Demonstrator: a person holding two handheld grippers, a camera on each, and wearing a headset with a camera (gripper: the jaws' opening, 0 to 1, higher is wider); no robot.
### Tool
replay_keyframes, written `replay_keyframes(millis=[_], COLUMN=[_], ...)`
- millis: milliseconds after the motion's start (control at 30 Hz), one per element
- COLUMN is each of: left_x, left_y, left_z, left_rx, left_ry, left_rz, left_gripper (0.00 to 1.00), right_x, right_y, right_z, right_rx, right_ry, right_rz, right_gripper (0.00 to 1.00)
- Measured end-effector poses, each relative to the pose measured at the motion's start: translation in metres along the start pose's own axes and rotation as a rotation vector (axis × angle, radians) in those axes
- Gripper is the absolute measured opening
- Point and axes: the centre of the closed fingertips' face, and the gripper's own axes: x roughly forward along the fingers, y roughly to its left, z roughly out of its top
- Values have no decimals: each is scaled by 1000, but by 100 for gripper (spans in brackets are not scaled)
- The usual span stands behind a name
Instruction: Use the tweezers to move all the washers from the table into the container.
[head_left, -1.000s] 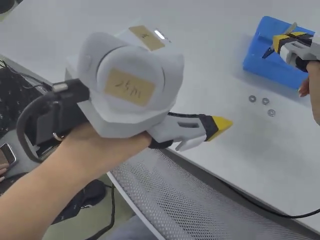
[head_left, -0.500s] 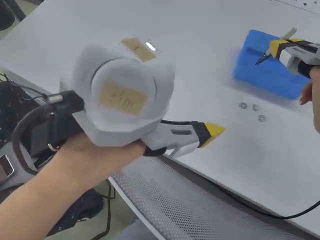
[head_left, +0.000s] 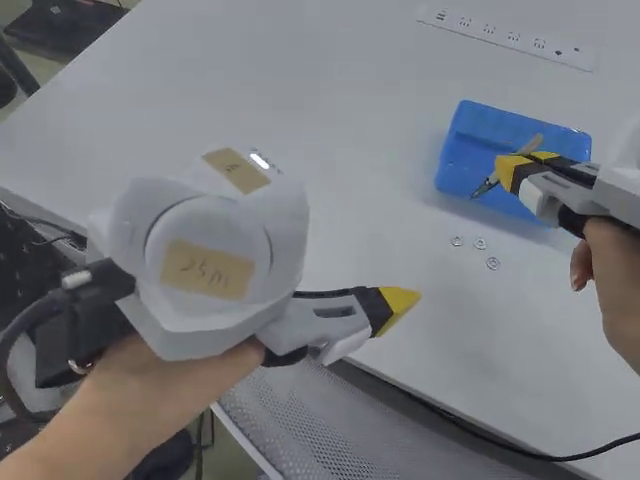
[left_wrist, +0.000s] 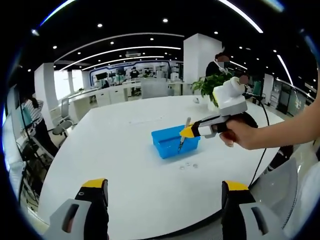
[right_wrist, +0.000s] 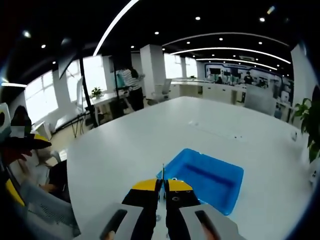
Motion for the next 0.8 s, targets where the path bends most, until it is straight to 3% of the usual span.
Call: replay_keyframes(millis=[300,500,667,800], left_x=[-4,-10,-13,-17], left_y=[-3,-1,5,6], left_z=[5,11,4,3], left_rx=[13,11,-25,-21], left_ry=[-1,-8,-2,-3], left_rz=[12,34,56,69], left_gripper=[97,97,97,97], right_x=[1,4,8,9], right_y=[7,4,1,2], right_z=[-33,-37,-39,-40], right_rx=[13,58,103,100], right_ry=[68,73,75,72], right_rz=[-15,-12,-23,-30], right_gripper=[1,2,2,2])
